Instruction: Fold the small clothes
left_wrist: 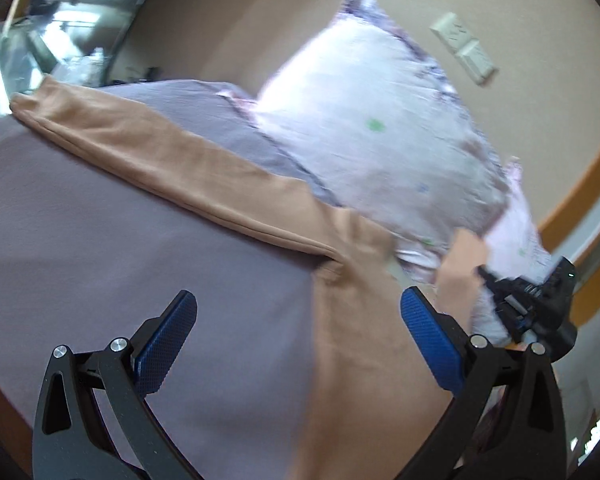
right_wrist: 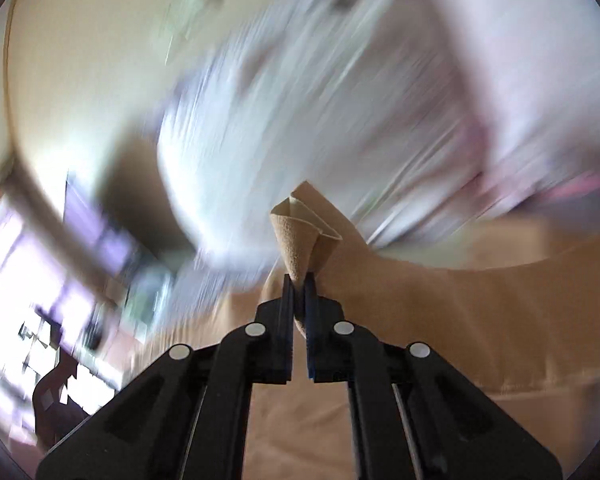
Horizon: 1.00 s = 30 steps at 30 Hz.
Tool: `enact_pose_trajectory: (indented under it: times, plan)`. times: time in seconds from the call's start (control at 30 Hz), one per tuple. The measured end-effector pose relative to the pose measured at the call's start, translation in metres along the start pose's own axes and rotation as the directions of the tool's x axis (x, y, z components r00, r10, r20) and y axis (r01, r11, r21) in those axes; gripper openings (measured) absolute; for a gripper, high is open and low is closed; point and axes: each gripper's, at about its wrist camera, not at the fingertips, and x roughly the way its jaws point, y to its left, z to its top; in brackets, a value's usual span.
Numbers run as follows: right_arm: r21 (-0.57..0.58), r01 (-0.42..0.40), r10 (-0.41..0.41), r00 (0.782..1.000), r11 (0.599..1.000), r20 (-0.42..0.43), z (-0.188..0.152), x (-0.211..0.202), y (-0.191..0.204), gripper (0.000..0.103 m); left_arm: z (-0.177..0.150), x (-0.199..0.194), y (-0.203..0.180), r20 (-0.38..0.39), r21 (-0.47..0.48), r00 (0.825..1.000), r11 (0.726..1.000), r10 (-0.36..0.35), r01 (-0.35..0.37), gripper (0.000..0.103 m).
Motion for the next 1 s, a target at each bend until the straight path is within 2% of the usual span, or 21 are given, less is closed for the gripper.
enact_pose_trajectory:
  times: [0.03,0.07,0.1,0.13,0.17,0.27,0.3,0.37,0.4,0.43,0.5,0.63,0.77,0.83,0.87,0.9,0.97,1.0]
  plan:
    - [-0.005,-0.011,0.010,0.998,1.000,-0.060,-0.009,0.019,0.010,0.011,0.005,0.000,0.005,-0.001,-0.001,1.000,1.000,0.014,-0.014,0.102]
    - [0.000,-0.015,0.015,0.997,1.000,-0.077,-0.012,0.026,0.011,0.016,0.010,-0.001,0.012,-0.003,-0.004,1.000,1.000,0.027,-0.027,0.102]
    - [0.003,-0.016,0.016,0.997,1.000,-0.069,-0.012,0.030,0.011,0.023,0.017,-0.002,0.021,-0.004,-0.015,1.000,0.999,0.031,-0.031,0.102]
    - [0.003,-0.007,0.007,0.999,1.000,-0.051,-0.010,0.031,0.010,0.040,0.023,-0.003,0.028,-0.004,-0.029,1.000,0.999,0.029,-0.029,0.102]
    - [0.003,0.018,-0.018,1.000,1.000,-0.020,-0.009,0.030,0.007,0.044,0.029,-0.004,0.036,-0.001,-0.049,1.000,0.998,0.029,-0.029,0.102]
    - [0.022,0.081,-0.080,0.996,0.996,-0.046,-0.005,0.042,-0.008,0.043,0.048,-0.002,0.057,0.006,-0.116,0.999,0.992,0.054,-0.053,0.102]
    - [0.030,0.113,-0.110,0.990,0.993,-0.088,-0.009,0.050,-0.014,0.043,0.054,0.001,0.064,0.001,-0.138,0.998,0.989,0.061,-0.060,0.102]
    - [0.029,0.168,-0.158,0.964,0.985,-0.213,-0.021,0.077,-0.028,0.044,0.063,0.006,0.075,-0.010,-0.175,0.996,0.981,0.085,-0.086,0.102]
    - [0.025,0.161,-0.155,0.974,0.987,-0.166,-0.024,0.070,-0.028,0.044,0.068,0.010,0.082,-0.019,-0.203,0.994,0.973,0.107,-0.109,0.102]
    - [0.015,0.158,-0.152,0.972,0.987,-0.178,-0.024,0.068,-0.026,0.049,0.071,0.012,0.088,-0.026,-0.225,0.992,0.966,0.121,-0.124,0.101]
    - [0.062,0.096,-0.083,0.979,0.993,-0.186,-0.025,0.064,-0.028,0.049,0.077,0.014,0.099,-0.031,-0.276,0.990,0.951,0.137,-0.141,0.095]
    - [0.068,0.036,-0.026,0.990,0.997,-0.137,-0.032,0.037,-0.026,0.058,0.090,0.016,0.115,-0.031,-0.365,0.988,0.919,0.150,-0.151,0.089]
    - [0.065,-0.017,0.023,0.995,0.998,-0.094,-0.038,0.011,-0.024,0.063,0.103,0.016,0.136,-0.031,-0.480,0.986,0.863,0.164,-0.159,0.067]
    - [0.063,-0.032,0.036,0.998,0.998,-0.059,-0.038,-0.010,-0.022,0.066,0.104,0.017,0.142,-0.046,-0.503,0.982,0.845,0.185,-0.182,0.041]
    - [0.061,-0.036,0.039,0.999,0.997,-0.035,-0.039,-0.026,-0.023,0.068,0.105,0.018,0.146,-0.063,-0.510,0.976,0.834,0.208,-0.211,0.019]
    - [0.061,-0.037,0.038,0.999,0.997,-0.017,-0.040,-0.036,-0.028,0.068,0.104,0.019,0.151,-0.079,-0.524,0.971,0.819,0.227,-0.234,0.009]
    - [0.056,-0.028,0.026,0.999,0.998,0.031,-0.040,-0.059,-0.035,0.070,0.110,0.022,0.147,-0.089,-0.495,0.964,0.829,0.250,-0.261,0.008]
    - [0.051,-0.014,0.011,0.998,0.999,0.060,-0.039,-0.071,-0.039,0.071,0.115,0.022,0.135,-0.075,-0.447,0.958,0.849,0.278,-0.282,0.007]
